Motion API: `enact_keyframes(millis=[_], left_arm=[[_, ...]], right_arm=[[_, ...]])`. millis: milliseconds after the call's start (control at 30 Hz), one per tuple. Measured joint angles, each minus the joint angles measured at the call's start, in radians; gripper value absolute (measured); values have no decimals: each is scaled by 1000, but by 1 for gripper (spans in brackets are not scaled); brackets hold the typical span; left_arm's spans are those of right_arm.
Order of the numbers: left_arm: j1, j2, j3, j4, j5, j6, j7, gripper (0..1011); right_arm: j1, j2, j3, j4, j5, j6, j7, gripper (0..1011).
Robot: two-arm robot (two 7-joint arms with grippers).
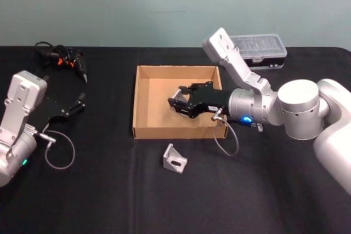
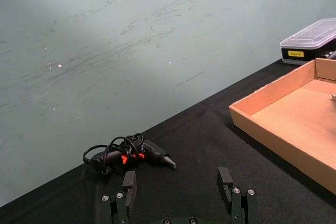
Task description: Use one hand to pick up the angle iron from the table and place it into the box.
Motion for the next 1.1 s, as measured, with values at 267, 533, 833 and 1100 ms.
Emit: enact_keyframes(millis=[267, 533, 833, 1100], left_arm=[[0, 0, 0, 0, 0, 0, 0, 1011], [0, 0, 0, 0, 0, 0, 0, 1011], [0, 0, 0, 0, 0, 0, 0, 1011], [0, 0, 0, 0, 0, 0, 0, 1011]], right_arm=[[26, -38, -7, 71, -20, 0, 0, 453], [32, -47, -7, 90, -27, 3, 0, 453], [31, -45, -7, 86, -26, 3, 0, 504], [30, -44, -7, 83, -26, 2, 0, 758]])
